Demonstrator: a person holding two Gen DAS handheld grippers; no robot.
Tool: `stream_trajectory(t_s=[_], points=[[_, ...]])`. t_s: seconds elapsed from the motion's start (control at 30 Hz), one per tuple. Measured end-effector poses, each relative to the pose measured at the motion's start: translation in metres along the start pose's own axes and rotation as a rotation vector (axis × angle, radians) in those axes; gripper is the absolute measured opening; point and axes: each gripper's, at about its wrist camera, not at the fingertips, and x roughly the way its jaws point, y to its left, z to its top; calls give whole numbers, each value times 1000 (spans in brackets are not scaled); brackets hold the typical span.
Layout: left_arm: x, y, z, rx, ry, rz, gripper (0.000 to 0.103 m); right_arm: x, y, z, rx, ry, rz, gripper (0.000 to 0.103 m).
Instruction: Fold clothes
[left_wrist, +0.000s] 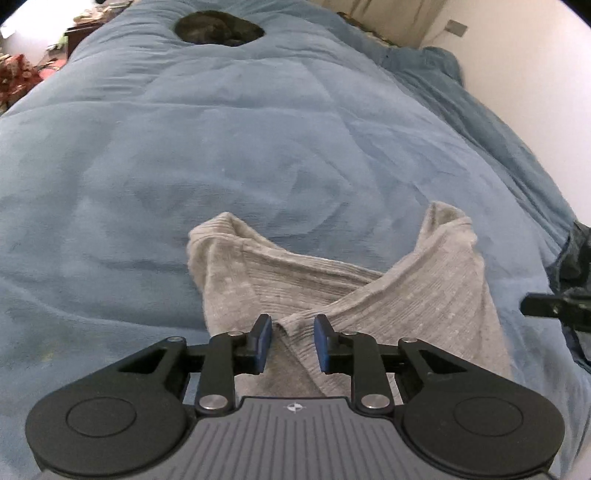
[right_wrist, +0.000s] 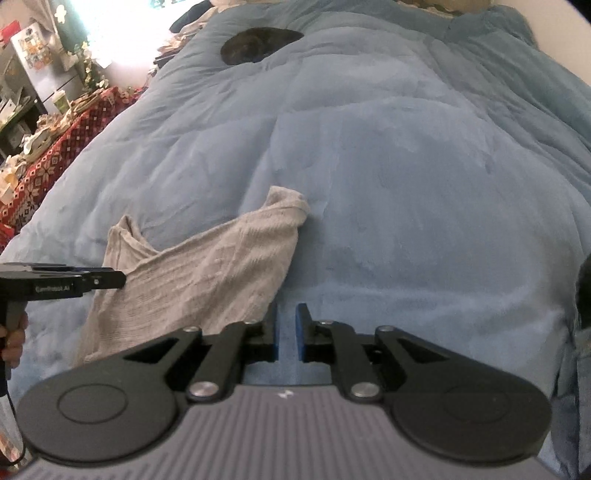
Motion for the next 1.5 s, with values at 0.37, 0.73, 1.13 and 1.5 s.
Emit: stream_trajectory(t_s=[0.37,0.73,1.13,1.5], points=[[-6,-16,-2,116,-75,111,3,26,0,33,4,-61,31,11],[16,-13,-7,117,-11,122,4,68,1,33,-11,-4,93,5],[-13,-25,-5,86,-53,114,7,94,-14,67,-51,-45,58,3],[-29,-11,0,93,-62,103,7,50,18,29,-84,49,95,11]])
